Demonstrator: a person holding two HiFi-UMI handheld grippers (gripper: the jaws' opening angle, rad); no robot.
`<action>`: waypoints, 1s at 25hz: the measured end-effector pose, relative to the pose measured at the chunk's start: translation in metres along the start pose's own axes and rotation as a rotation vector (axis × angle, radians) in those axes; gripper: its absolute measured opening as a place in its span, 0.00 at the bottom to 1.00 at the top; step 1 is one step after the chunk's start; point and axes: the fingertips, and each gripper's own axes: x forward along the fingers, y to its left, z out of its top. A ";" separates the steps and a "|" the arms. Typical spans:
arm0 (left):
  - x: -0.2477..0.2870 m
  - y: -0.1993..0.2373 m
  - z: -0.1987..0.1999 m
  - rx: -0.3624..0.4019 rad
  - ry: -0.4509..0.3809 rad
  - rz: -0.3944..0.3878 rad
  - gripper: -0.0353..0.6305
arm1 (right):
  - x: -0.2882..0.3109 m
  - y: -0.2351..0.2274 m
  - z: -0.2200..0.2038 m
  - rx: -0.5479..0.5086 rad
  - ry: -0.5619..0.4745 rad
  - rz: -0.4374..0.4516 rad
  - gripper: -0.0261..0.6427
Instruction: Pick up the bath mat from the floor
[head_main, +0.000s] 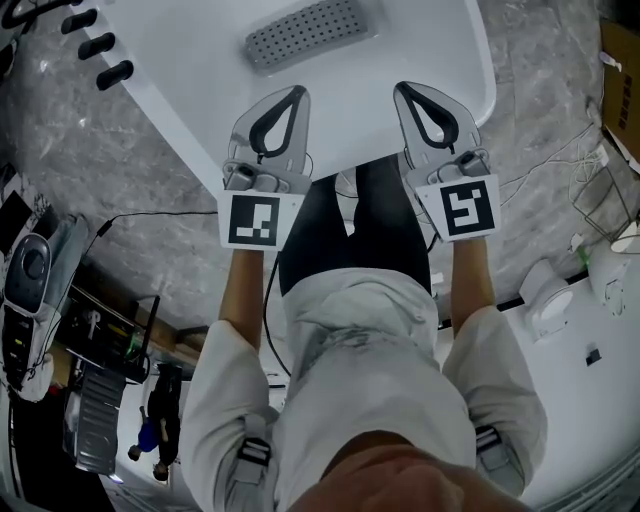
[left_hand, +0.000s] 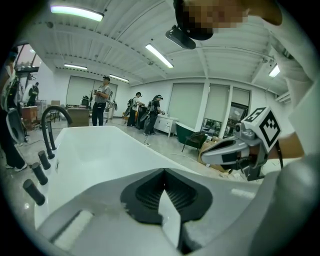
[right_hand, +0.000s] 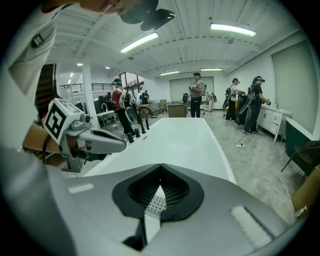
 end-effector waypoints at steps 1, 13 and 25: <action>0.003 0.004 -0.004 -0.002 0.003 0.001 0.06 | 0.006 -0.001 -0.002 -0.001 0.000 0.003 0.04; 0.046 0.034 -0.050 0.005 0.050 -0.010 0.06 | 0.060 -0.013 -0.044 0.033 0.036 0.019 0.04; 0.088 0.054 -0.083 0.014 0.057 -0.025 0.06 | 0.100 -0.022 -0.077 0.055 0.061 0.024 0.04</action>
